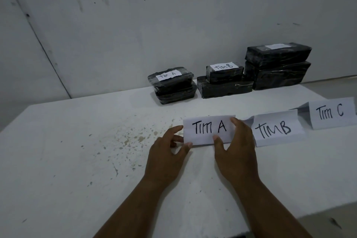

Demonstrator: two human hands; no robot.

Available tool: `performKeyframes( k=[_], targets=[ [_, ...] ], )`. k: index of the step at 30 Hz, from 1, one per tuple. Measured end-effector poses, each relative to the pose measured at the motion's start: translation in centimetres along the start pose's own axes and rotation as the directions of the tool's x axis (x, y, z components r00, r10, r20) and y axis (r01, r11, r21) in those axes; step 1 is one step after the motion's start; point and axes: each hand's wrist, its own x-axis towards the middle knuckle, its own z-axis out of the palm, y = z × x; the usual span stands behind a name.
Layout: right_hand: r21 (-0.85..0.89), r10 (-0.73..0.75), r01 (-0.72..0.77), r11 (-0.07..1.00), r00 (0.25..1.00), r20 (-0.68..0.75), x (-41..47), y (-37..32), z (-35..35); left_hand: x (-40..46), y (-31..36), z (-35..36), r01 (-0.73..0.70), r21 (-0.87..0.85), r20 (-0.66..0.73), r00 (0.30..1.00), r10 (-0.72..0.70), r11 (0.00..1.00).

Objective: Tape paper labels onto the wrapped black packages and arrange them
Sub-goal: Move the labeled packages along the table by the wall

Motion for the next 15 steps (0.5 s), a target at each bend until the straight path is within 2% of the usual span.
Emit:
performKeyframes(
  k=[6,15],
  targets=[
    [0.061,0.029,-0.035,0.998,0.994,0.109,0.0,-0.2,0.0,-0.4,-0.3,-0.5,0.047,-0.002,-0.102,0.994,-0.047,0.999],
    [0.127,-0.048,0.018,0.992,0.97,0.238,0.2,0.2,0.1,-1.2,-0.5,-2.3,0.104,0.07,-0.153,0.984,-0.093,0.992]
  ],
)
